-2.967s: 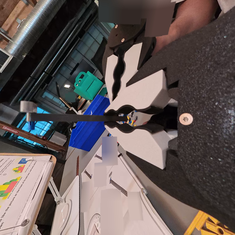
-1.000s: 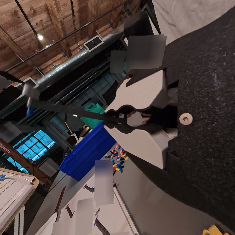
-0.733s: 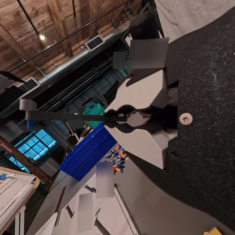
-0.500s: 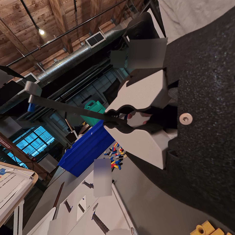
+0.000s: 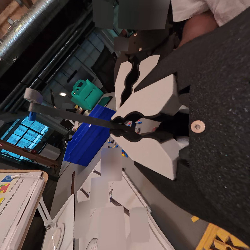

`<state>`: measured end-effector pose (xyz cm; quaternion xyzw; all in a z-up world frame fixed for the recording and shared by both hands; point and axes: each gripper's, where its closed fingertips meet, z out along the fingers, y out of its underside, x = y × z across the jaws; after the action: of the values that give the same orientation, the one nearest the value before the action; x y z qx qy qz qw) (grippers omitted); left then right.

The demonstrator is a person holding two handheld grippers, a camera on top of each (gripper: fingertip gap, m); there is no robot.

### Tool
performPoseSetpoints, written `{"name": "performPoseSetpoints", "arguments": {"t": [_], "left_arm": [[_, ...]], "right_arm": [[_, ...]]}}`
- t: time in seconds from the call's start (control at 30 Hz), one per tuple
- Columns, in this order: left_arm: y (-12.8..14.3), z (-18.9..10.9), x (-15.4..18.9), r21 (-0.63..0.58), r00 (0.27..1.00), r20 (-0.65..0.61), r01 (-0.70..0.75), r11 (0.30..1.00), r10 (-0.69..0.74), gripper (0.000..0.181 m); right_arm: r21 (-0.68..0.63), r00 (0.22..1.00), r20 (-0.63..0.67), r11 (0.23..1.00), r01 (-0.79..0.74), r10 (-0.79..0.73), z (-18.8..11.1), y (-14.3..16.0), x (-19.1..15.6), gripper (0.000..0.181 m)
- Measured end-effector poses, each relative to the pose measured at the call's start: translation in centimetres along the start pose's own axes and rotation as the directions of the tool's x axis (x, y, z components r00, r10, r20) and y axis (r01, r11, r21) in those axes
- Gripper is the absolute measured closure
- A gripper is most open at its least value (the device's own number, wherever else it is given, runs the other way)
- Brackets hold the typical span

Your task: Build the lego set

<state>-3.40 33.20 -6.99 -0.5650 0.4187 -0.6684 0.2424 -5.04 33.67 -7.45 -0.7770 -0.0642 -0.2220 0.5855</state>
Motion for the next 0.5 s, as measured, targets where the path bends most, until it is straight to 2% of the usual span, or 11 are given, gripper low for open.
{"name": "performPoseSetpoints", "arguments": {"t": [0.07,0.2,0.27,0.5], "left_arm": [[0.07,-0.03,-0.18,0.004,0.999,-0.010,0.036,0.999,-0.036,0.174],[-0.69,-0.40,0.02,0.057,0.969,-0.123,0.221,0.974,-0.213,0.173],[-0.68,-0.37,-0.04,0.060,0.959,-0.139,0.256,0.965,-0.246,0.173],[-0.41,-0.20,-0.32,0.042,0.990,-0.058,0.128,0.991,-0.125,0.173]], "right_arm": [[-0.004,1.000,0.004,1.000,-0.002,0.002,0.22,0.16,-0.12,0.177],[0.020,0.999,0.027,0.999,-0.039,0.038,0.28,-0.02,-0.22,0.177],[0.018,0.998,0.031,0.999,-0.048,0.048,0.32,0.08,-0.20,0.177],[-0.002,1.000,0.013,1.000,-0.020,0.020,0.63,0.51,-0.28,0.177]]}}
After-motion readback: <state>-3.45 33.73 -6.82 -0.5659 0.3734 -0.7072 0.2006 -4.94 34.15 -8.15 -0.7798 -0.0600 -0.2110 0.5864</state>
